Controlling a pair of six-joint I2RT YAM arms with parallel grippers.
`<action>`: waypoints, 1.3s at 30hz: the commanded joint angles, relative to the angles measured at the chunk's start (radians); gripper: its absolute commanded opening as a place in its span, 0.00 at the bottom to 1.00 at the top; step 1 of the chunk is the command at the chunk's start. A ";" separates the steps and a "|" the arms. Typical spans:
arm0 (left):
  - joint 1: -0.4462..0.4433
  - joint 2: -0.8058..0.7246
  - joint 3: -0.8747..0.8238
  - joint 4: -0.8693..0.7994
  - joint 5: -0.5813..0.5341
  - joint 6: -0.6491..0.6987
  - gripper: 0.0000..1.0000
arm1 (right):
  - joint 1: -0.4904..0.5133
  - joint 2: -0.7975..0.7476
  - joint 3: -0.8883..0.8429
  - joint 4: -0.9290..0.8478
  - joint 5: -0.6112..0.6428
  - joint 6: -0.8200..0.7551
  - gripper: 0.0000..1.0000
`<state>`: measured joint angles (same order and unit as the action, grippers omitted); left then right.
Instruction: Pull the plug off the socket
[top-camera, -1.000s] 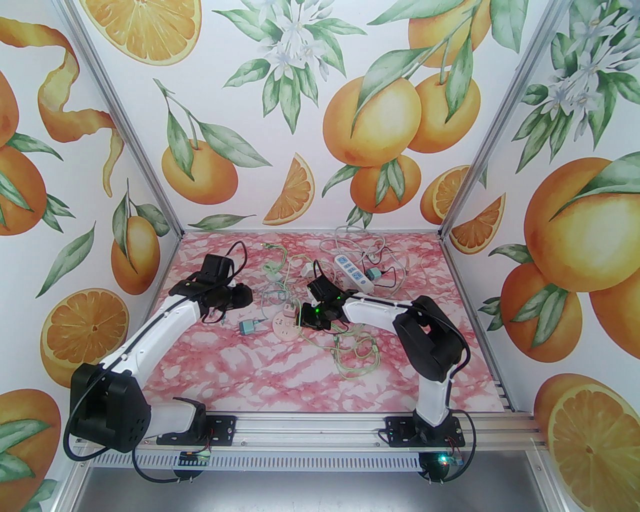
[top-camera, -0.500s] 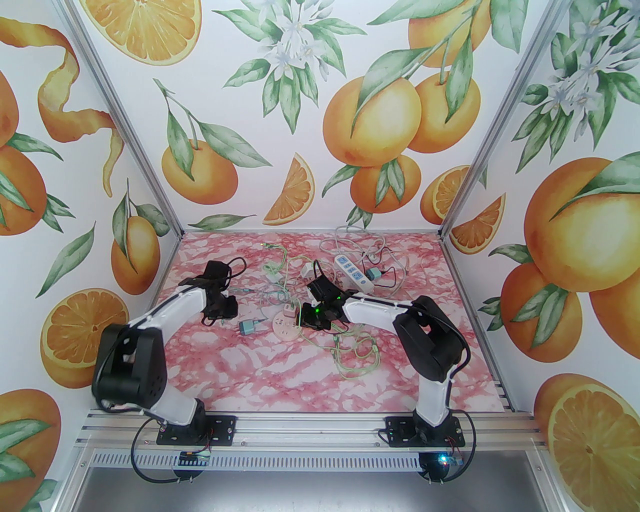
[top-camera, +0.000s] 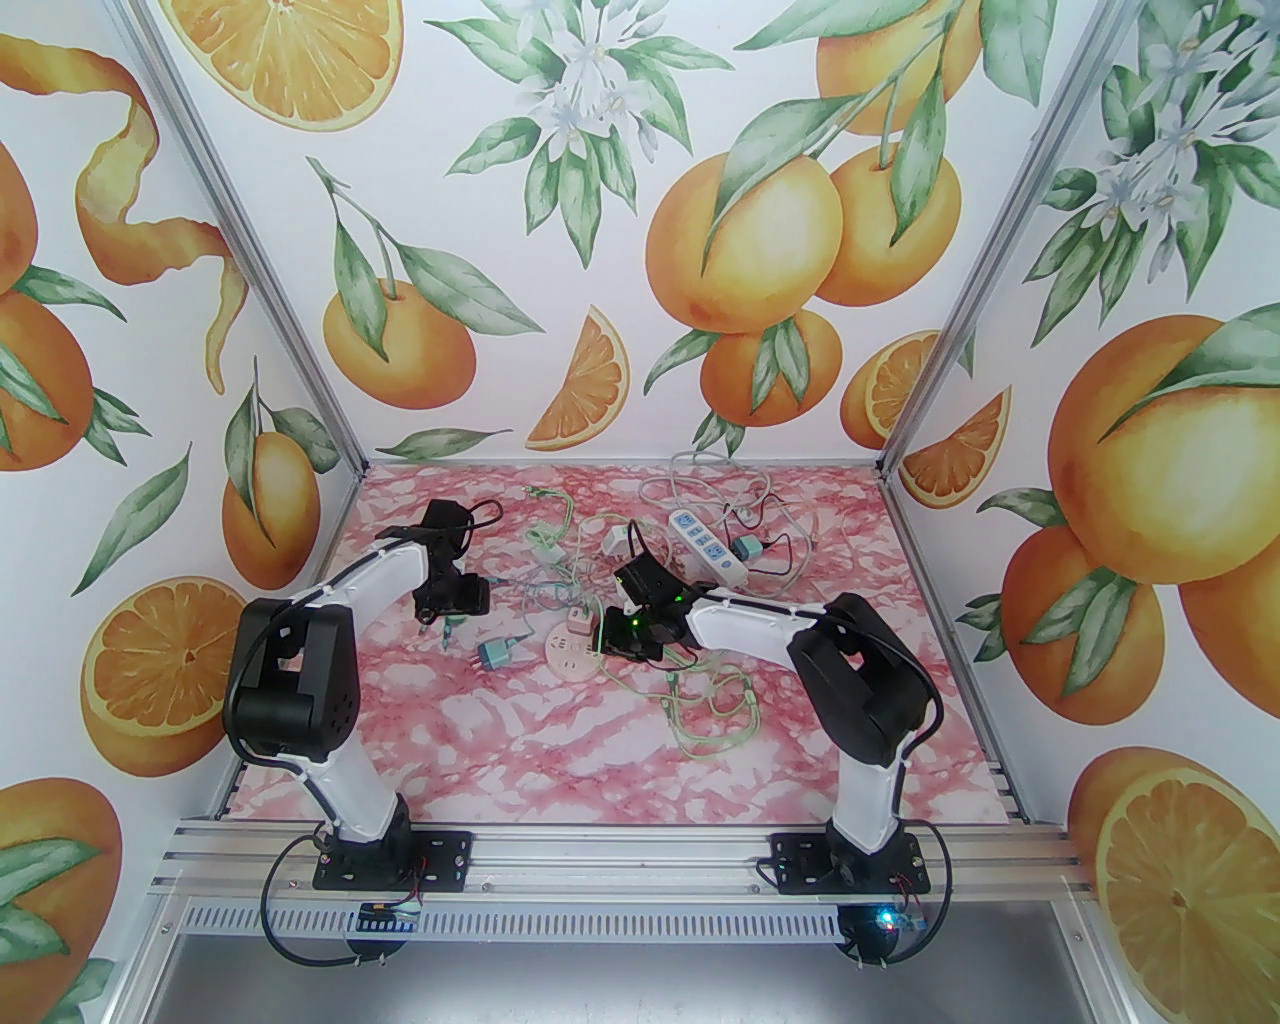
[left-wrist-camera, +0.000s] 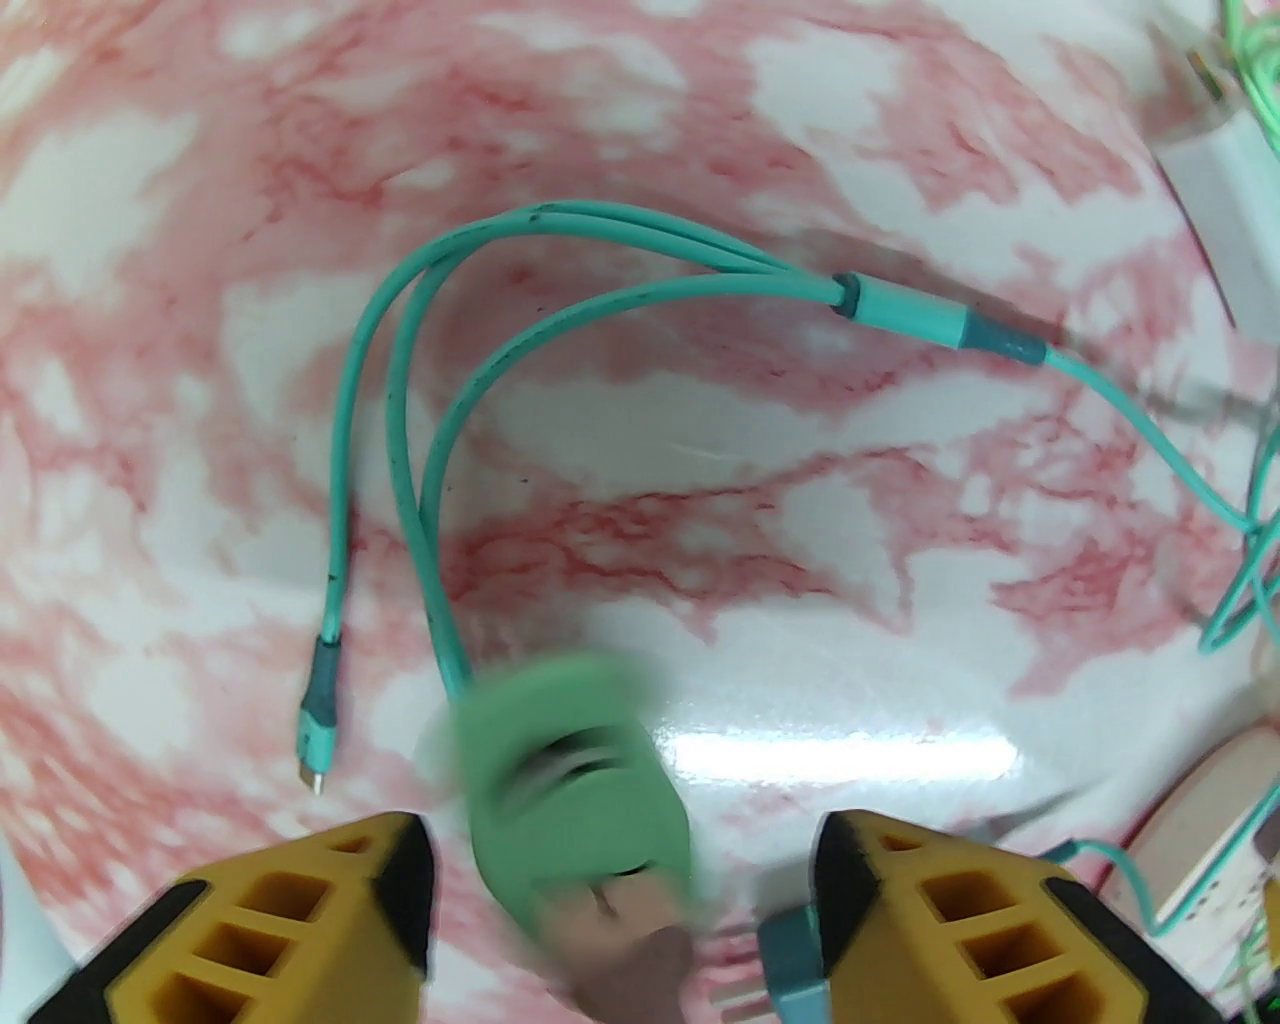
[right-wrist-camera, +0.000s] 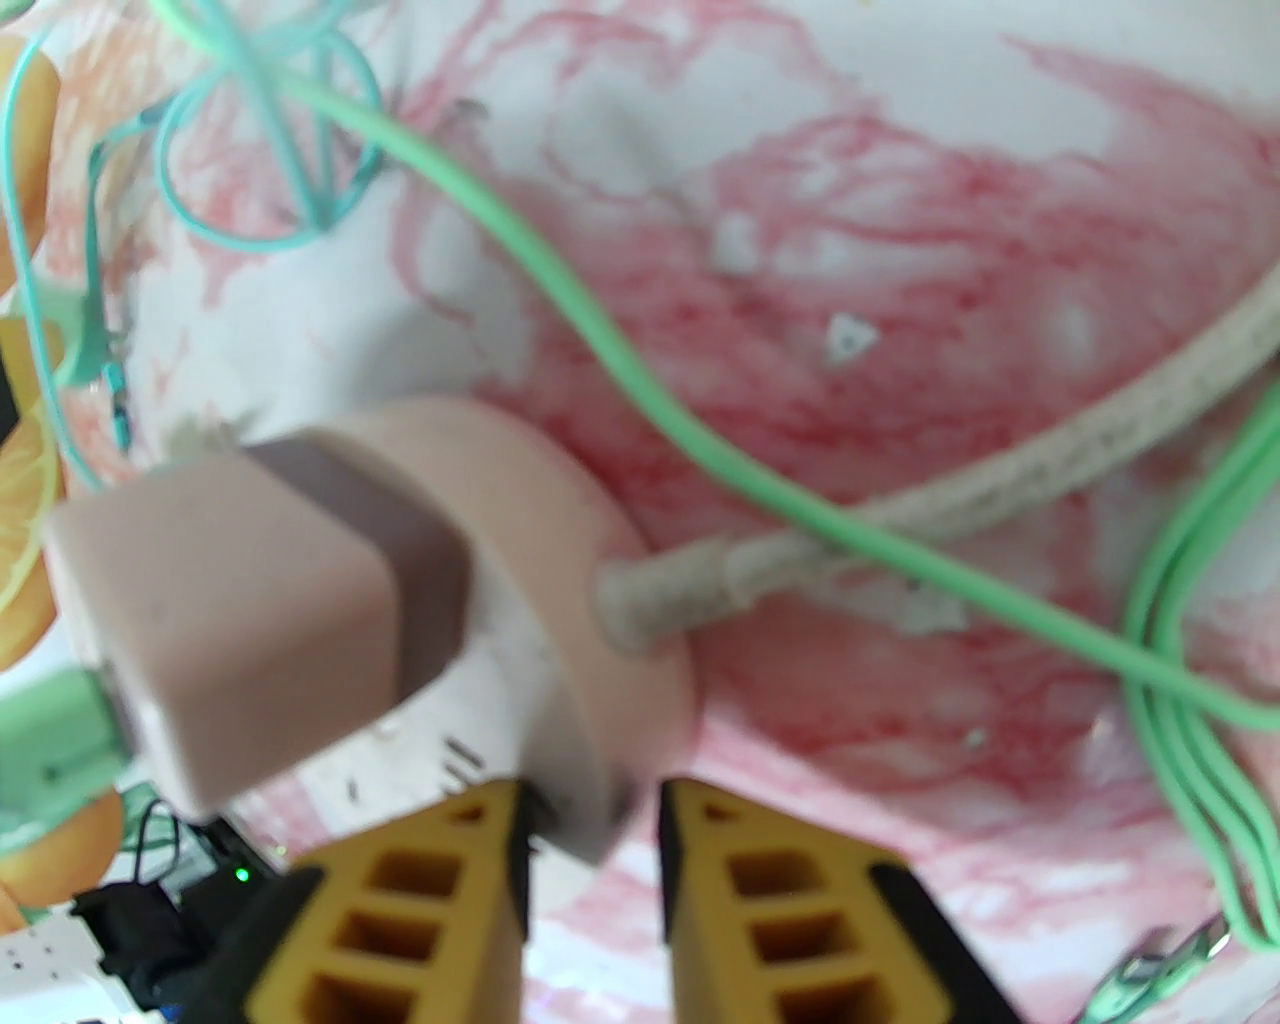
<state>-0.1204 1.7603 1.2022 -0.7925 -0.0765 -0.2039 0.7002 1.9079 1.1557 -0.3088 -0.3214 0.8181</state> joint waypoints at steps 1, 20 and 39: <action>0.001 -0.066 0.036 -0.036 0.057 -0.003 0.73 | -0.009 0.047 -0.058 -0.177 0.157 -0.013 0.29; -0.027 -0.287 -0.090 0.109 0.325 -0.143 0.78 | -0.044 -0.263 -0.022 -0.244 0.330 -0.109 0.47; -0.156 -0.334 -0.298 0.299 0.364 -0.339 0.55 | 0.105 -0.058 0.287 -0.335 0.359 -0.137 0.64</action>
<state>-0.2779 1.4765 0.9195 -0.5301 0.3103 -0.5163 0.7792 1.8099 1.3945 -0.5838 -0.0048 0.6434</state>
